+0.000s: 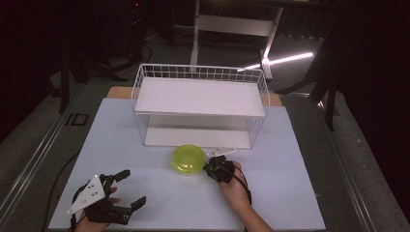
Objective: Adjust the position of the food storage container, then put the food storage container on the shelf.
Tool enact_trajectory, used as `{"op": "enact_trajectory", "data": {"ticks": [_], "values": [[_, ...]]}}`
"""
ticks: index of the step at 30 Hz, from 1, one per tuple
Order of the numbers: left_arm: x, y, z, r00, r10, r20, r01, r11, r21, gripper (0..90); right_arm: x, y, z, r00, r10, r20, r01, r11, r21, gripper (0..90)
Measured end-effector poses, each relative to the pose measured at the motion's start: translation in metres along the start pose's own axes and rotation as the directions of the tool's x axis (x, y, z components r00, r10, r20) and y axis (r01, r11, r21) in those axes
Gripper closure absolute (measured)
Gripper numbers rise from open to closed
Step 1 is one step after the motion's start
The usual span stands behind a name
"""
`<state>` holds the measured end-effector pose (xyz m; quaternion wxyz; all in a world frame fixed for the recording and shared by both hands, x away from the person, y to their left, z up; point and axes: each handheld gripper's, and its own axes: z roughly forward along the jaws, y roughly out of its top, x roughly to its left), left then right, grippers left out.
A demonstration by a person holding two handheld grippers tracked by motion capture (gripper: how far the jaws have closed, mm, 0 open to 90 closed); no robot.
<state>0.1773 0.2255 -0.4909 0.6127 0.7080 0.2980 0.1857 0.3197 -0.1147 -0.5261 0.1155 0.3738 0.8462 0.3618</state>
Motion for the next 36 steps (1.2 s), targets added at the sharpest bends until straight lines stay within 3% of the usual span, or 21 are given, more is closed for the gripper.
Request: {"op": "enact_trajectory", "data": {"ticks": [3,9,11,13,15,17,18,22,23,25,27,32,36], "values": [[0.0,0.001,0.0,0.9999,0.005,-0.011,-0.005,1.0,0.003,3.2,-0.001,-0.005,-0.008,0.9999,-0.01,0.003,0.01,1.0,-0.004,88.5],[0.0,0.001,0.002,1.0,-0.008,-0.006,0.008,1.0,0.005,3.2,0.002,-0.014,-0.028,0.9991,-0.042,-0.005,0.042,0.999,-0.028,76.4],[0.0,0.001,0.002,0.9998,-0.017,0.007,0.017,0.9998,0.0,3.2,0.009,-0.018,-0.043,0.9974,-0.072,0.007,0.073,0.996,-0.061,62.0],[0.0,0.002,0.003,0.9997,-0.018,0.017,0.018,0.9998,0.001,3.2,0.009,-0.018,-0.043,0.9974,-0.072,0.007,0.073,0.996,-0.061,62.0],[-0.001,0.004,0.006,0.9993,-0.011,0.036,0.011,0.9999,0.007,3.2,0.016,-0.02,-0.056,0.996,-0.089,-0.004,0.088,0.991,-0.104,48.6],[-0.001,0.005,0.008,0.9988,-0.011,0.047,0.011,0.9999,0.01,3.2,0.018,-0.02,-0.06,0.9956,-0.093,-0.009,0.091,0.989,-0.12,44.7],[-0.002,0.006,0.008,0.9988,-0.005,0.048,0.004,0.9999,0.012,3.2,0.021,-0.019,-0.07,0.9957,-0.091,-0.018,0.087,0.982,-0.166,33.2],[-0.002,0.01,0.012,0.9983,0.021,0.055,-0.022,0.9995,0.021,3.3,0.025,-0.019,-0.079,0.9954,-0.094,-0.018,0.089,0.977,-0.195,26.5],[-0.002,0.011,0.012,0.9983,0.019,0.055,-0.021,0.9993,0.031,3.3,0.025,-0.019,-0.081,0.9952,-0.095,-0.023,0.088,0.975,-0.202,23.2],[0.0,0.014,0.013,0.998,-0.03,0.056,0.027,0.9984,0.05,3.3,0.029,-0.018,-0.088,0.9939,-0.103,-0.037,0.092,0.969,-0.227,15.2],[0.002,0.018,0.013,0.9951,-0.068,0.071,0.063,0.9958,0.066,3.3,0.029,-0.017,-0.089,0.9939,-0.103,-0.041,0.09,0.967,-0.239,14.9],[0.002,0.029,0.017,0.9948,-0.06,0.082,0.052,0.9936,0.1,3.2,0.032,-0.013,-0.096,0.9918,-0.111,-0.064,0.091,0.962,-0.259,11.9],[0.003,0.037,0.025,0.9926,-0.057,0.107,0.043,0.9912,0.125,3.0,0.034,-0.008,-0.097,0.9869,-0.156,-0.039,0.142,0.959,-0.246,14.3]]}}
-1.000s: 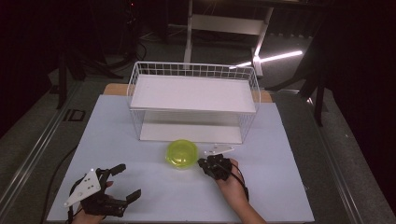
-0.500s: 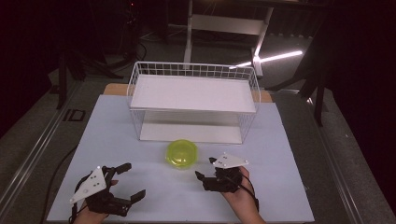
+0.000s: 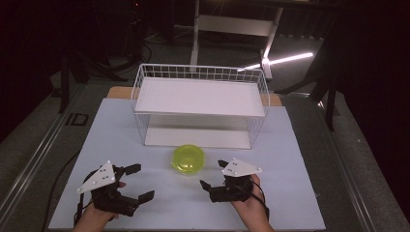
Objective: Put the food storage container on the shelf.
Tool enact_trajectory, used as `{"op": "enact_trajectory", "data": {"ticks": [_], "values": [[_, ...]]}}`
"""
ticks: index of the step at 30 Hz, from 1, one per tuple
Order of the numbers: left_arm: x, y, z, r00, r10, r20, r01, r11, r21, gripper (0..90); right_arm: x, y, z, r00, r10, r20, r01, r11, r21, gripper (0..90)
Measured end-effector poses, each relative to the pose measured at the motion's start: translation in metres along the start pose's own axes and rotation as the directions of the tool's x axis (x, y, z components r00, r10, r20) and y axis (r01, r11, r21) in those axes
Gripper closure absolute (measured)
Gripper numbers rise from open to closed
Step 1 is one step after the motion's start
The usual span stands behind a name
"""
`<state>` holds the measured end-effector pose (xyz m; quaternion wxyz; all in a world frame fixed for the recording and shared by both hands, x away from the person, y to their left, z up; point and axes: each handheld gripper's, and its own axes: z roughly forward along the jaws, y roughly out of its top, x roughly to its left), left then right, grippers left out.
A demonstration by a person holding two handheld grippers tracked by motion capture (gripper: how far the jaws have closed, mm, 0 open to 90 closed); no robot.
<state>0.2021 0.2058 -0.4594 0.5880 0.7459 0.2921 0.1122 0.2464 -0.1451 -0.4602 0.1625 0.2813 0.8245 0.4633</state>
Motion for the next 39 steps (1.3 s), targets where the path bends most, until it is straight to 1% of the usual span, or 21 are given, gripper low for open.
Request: {"op": "enact_trajectory", "data": {"ticks": [2,3,7,9,12,14,15,17,18,19,26,27,28,29,32,33,34,36,37,38,39], "values": [[0.0,0.003,0.003,0.9999,0.011,0.003,-0.011,0.9999,0.008,2.9,0.0,0.001,0.0,1.0,-0.009,0.004,0.009,1.0,0.009,15.9],[0.0,0.006,0.006,0.9999,0.013,0.007,-0.013,0.9998,0.017,2.8,0.001,0.005,0.0,0.9997,-0.017,0.017,0.018,1.0,-0.017,18.8],[0.003,0.013,0.013,0.9999,0.01,0.003,-0.01,0.9998,0.015,2.7,-0.001,0.01,0.0,0.9998,-0.019,0.009,0.019,1.0,-0.018,19.3],[0.005,0.017,0.017,0.9999,0.012,-0.002,-0.012,0.9998,0.014,2.7,-0.002,0.014,0.002,1.0,0.0,-0.007,0.0,1.0,0.005,19.3],[0.007,0.018,0.019,0.9999,0.016,-0.003,-0.016,0.9996,0.022,2.7,0.0,0.017,0.002,0.9999,0.008,0.013,-0.008,1.0,0.014,19.5],[0.014,0.022,0.023,0.9999,-0.007,-0.007,0.007,0.9998,0.018,2.8,0.0,0.02,0.002,0.9998,0.016,0.013,-0.016,1.0,0.01,19.6],[0.014,0.022,0.023,0.9999,-0.007,-0.007,0.007,0.9998,0.018,2.7,0.0,0.02,0.002,0.9998,0.016,0.013,-0.016,1.0,0.01,19.6],[0.021,0.028,0.028,0.9991,-0.043,0.001,0.043,0.999,0.013,2.7,-0.002,0.022,0.004,0.9995,0.016,0.026,-0.017,1.0,0.013,20.7],[0.021,0.028,0.028,0.9991,-0.043,0.001,0.043,0.999,0.013,2.8,-0.002,0.022,0.004,0.9995,0.016,0.026,-0.017,1.0,0.013,20.7],[0.024,0.031,0.031,0.9991,-0.041,0.005,0.041,0.9986,0.032,2.8,-0.002,0.023,0.007,0.9994,0.024,0.024,-0.024,1.0,0.008,20.7],[0.032,0.032,0.04,0.999,-0.039,-0.021,0.039,0.9986,0.036,2.8,-0.007,0.024,0.014,0.9994,0.029,0.021,-0.029,1.0,-0.002,18.6],[0.036,0.032,0.046,0.9986,-0.046,-0.028,0.047,0.9978,0.046,2.8,-0.013,0.025,0.019,0.9988,0.047,0.01,-0.047,0.999,-0.017,15.4],[0.036,0.032,0.046,0.9986,-0.046,-0.028,0.047,0.9978,0.046,3.0,-0.015,0.025,0.02,0.9986,0.051,0.013,-0.05,0.998,-0.022,14.5],[0.039,0.033,0.052,0.9978,-0.047,-0.047,0.05,0.9959,0.075,5.1,-0.017,0.026,0.021,0.998,0.056,0.027,-0.056,0.998,-0.022,14.5],[0.041,0.033,0.058,0.9965,-0.047,-0.069,0.053,0.9948,0.086,6.3,-0.021,0.026,0.025,0.9955,0.08,0.051,-0.08,0.997,0.002,14.2],[0.045,0.032,0.064,0.9937,-0.067,-0.09,0.076,0.9924,0.097,6.3,-0.026,0.025,0.028,0.9892,0.141,0.04,-0.141,0.99,0.0,13.7],[0.047,0.032,0.067,0.9932,-0.076,-0.088,0.085,0.9911,0.103,6.3,-0.029,0.024,0.031,0.9851,0.167,0.041,-0.167,0.986,-0.003,13.7],[0.05,0.031,0.073,0.9893,-0.097,-0.109,0.109,0.987,0.118,6.4,-0.032,0.022,0.035,0.9832,0.18,0.031,-0.18,0.984,-0.011,14.2],[0.05,0.031,0.073,0.9893,-0.097,-0.109,0.109,0.987,0.118,6.4,-0.032,0.022,0.037,0.9825,0.184,0.032,-0.183,0.983,-0.018,14.7],[0.054,0.03,0.079,0.9856,-0.119,-0.12,0.136,0.9805,0.142,6.4,-0.032,0.022,0.038,0.9821,0.187,0.025,-0.186,0.982,-0.023,15.1],[0.054,0.03,0.079,0.9856,-0.119,-0.12,0.136,0.9805,0.142,6.4,-0.032,0.022,0.038,0.9821,0.187,0.025,-0.186,0.982,-0.023,15.1]]}}
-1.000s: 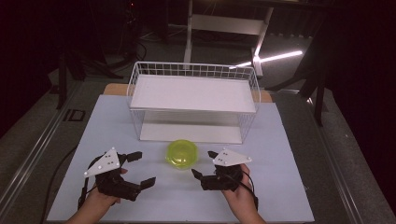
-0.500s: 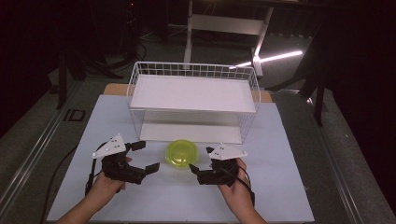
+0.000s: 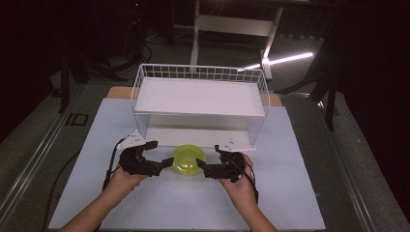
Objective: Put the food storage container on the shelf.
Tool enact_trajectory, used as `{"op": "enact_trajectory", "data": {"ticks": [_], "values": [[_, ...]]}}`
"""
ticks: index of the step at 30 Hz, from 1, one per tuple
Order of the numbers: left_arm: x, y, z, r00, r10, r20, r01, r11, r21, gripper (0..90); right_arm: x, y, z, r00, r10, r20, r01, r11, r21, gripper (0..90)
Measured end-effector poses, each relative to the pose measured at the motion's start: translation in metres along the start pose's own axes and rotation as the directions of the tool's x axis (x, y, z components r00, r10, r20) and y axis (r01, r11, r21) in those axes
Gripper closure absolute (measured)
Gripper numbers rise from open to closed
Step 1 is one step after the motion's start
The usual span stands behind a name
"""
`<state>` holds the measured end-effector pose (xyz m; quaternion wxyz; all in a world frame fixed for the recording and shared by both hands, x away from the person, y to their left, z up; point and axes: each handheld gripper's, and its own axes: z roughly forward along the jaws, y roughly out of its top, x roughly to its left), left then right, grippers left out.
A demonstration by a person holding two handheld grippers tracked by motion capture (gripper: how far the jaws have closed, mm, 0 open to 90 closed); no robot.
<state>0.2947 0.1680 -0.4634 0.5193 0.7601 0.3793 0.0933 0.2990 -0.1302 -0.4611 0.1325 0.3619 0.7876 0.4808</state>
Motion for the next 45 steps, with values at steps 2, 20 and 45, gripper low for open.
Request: {"op": "enact_trajectory", "data": {"ticks": [2,20,45], "values": [[0.001,-0.001,0.011,0.9985,0.029,-0.047,-0.026,0.9976,0.065,11.6,0.0,-0.001,0.006,0.9994,0.033,-0.012,-0.033,0.999,0.012,19.3],[0.011,-0.011,0.046,0.9818,-0.173,-0.079,0.185,0.9648,0.187,32.9,-0.023,-0.009,0.033,0.9691,0.238,0.066,-0.244,0.965,0.101,45.0],[0.007,-0.018,0.04,0.9664,-0.257,-0.009,0.252,0.9409,0.226,68.7,-0.016,-0.014,0.035,0.9355,0.352,0.033,-0.352,0.918,0.181,74.0]]}}
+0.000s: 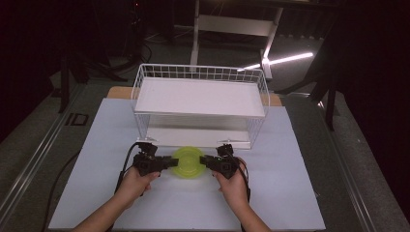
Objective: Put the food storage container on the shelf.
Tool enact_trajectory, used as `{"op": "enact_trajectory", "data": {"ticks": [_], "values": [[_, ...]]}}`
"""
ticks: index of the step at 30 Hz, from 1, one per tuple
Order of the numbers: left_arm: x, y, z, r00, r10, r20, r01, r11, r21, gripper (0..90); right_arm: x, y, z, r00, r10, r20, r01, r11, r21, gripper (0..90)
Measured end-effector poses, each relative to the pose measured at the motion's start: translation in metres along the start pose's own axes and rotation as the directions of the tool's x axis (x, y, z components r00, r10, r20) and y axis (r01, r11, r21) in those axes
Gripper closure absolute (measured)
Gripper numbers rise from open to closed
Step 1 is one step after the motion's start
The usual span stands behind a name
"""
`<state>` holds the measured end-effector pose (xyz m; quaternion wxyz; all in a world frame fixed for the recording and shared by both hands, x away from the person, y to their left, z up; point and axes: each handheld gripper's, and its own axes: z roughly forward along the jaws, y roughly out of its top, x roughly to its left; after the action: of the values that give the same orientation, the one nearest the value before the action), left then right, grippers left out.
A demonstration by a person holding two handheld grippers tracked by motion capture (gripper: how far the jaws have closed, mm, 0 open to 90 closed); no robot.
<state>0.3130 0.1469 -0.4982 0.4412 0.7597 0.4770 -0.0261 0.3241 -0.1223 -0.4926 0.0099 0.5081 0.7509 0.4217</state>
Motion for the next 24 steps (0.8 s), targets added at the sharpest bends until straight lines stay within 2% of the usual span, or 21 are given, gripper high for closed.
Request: {"op": "enact_trajectory", "data": {"ticks": [2,6,8,13,18,19,21,24], "values": [[-0.002,-0.002,-0.001,0.9999,0.004,0.012,-0.004,1.0,0.006,69.7,0.002,-0.001,-0.002,0.9999,-0.014,0.006,0.014,1.0,-0.004,74.7],[-0.008,-0.006,-0.004,0.9996,0.024,-0.016,-0.024,0.9997,0.005,70.2,0.007,-0.002,-0.004,0.9978,-0.061,0.025,0.061,0.998,0.005,75.3],[-0.009,-0.008,-0.005,0.9997,0.015,-0.017,-0.015,0.9999,0.003,70.9,0.01,-0.003,-0.006,0.9965,-0.077,0.031,0.077,0.997,0.009,75.6],[-0.013,-0.009,-0.008,0.9992,0.035,-0.02,-0.035,0.9993,0.013,72.1,0.01,-0.004,-0.008,0.9974,-0.07,0.017,0.07,0.998,0.008,76.8],[-0.017,-0.008,-0.01,0.9995,0.018,-0.024,-0.018,0.9998,0.013,75.7,0.011,-0.007,-0.01,0.9973,-0.068,0.028,0.068,0.998,-0.001,77.9],[-0.018,-0.007,-0.01,0.9988,0.026,-0.041,-0.025,0.9996,0.012,78.9,0.012,-0.008,-0.011,0.997,-0.068,0.036,0.068,0.998,-0.003,78.9],[-0.017,-0.006,-0.01,0.9992,0.022,-0.034,-0.022,0.9997,0.013,81.3,0.013,-0.009,-0.012,0.9945,-0.094,0.044,0.095,0.996,-0.003,79.1],[-0.018,-0.005,-0.01,0.9991,0.026,-0.034,-0.025,0.9996,0.012,81.6,0.015,-0.01,-0.014,0.9935,-0.102,0.05,0.103,0.995,-0.012,79.2]]}}
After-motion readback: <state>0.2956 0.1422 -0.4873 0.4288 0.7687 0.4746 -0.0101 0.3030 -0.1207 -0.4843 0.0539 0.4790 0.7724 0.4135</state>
